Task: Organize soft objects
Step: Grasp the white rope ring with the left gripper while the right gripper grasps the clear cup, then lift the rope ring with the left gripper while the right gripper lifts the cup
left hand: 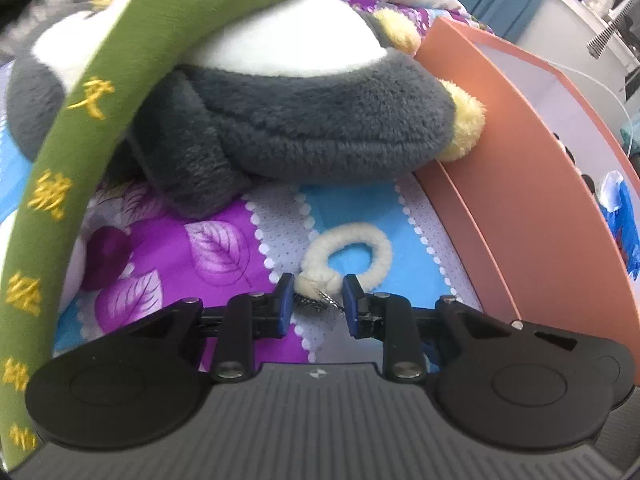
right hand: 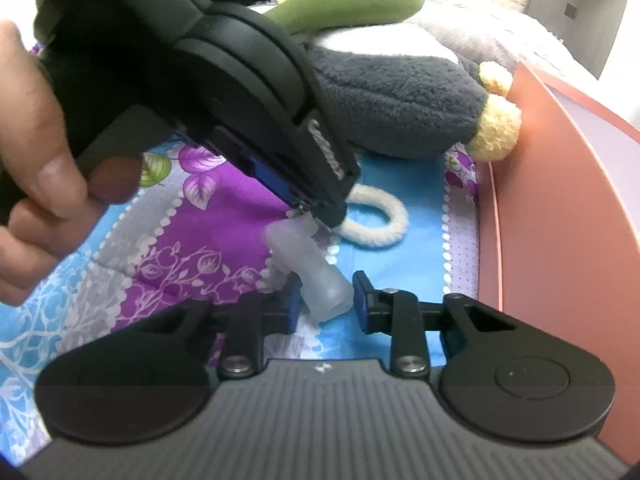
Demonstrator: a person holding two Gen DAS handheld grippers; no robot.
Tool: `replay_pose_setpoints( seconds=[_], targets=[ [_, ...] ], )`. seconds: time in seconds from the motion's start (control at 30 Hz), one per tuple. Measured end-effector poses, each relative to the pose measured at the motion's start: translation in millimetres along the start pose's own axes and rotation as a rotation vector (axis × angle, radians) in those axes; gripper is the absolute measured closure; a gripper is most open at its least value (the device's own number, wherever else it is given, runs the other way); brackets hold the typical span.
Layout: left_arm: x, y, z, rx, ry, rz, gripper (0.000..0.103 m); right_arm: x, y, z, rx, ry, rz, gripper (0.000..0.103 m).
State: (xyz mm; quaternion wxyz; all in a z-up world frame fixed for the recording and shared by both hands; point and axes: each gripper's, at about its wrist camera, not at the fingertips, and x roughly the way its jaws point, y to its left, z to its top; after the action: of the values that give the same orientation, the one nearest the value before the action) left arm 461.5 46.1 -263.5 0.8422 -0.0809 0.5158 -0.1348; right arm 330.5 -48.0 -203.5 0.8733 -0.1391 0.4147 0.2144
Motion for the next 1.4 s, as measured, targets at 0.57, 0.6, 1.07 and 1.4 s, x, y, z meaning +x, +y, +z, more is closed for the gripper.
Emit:
replay_pose_setpoints(
  seconds=[0.57, 0.6, 1.07, 1.4],
  targets=[
    [-80.2, -2.0, -44.0, -0.119, -0.099, 0.076, 0.073, -60.9, 19.2, -20.0, 0.027, -0.011, 0.032, 0.075],
    [-86.1, -2.6, -48.8, -0.126, -0.105, 0.081, 0.073, -64.1, 20.1, -21.2, 0.031, -0.010, 0.033, 0.075],
    [-156.6, -5.6, -120.5, -0.212, -0.148, 0.101, 0.073, -118.9, 34.0, -40.8, 0.134, -0.016, 0.069, 0.075],
    [-193.2, -30.7, -173.0, -0.214, -0.165, 0.094, 0.073, -163.6, 44.4, -57.0, 0.164, -0.052, 0.077, 0.075]
  ],
)
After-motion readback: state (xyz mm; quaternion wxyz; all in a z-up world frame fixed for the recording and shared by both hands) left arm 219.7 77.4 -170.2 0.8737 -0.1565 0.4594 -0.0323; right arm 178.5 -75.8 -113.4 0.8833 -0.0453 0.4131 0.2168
